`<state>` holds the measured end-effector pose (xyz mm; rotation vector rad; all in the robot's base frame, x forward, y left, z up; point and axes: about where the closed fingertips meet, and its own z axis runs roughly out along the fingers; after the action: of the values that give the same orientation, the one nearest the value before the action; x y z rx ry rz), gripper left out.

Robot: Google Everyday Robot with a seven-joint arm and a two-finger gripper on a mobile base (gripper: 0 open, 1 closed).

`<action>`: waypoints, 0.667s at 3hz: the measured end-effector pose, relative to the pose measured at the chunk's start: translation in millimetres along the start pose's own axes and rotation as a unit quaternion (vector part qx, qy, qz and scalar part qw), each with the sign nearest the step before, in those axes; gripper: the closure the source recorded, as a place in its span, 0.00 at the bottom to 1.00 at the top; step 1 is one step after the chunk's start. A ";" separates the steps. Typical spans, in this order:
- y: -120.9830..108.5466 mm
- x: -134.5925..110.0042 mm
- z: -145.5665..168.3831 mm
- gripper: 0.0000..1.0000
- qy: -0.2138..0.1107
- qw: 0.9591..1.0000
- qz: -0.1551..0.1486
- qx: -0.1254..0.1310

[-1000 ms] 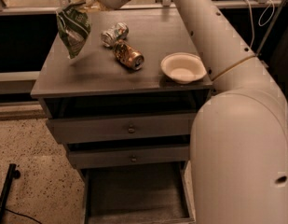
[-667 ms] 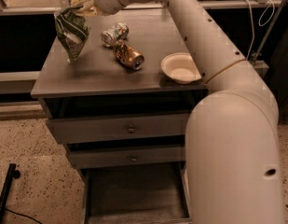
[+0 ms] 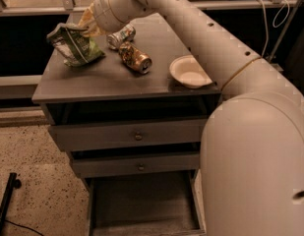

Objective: Pick green jalapeno chip bag from bottom drawer and place on counter

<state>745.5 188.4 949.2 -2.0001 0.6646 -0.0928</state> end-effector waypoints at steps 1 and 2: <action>4.7 -1.2 4.0 0.27 -0.002 1.000 0.003 -0.005; 4.7 -1.3 4.1 0.03 -0.002 1.000 0.003 -0.005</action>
Offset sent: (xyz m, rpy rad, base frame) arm -0.0016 0.0021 -0.0057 -0.0057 0.0106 0.0019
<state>743.9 190.5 943.5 -2.0080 0.6699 -0.0829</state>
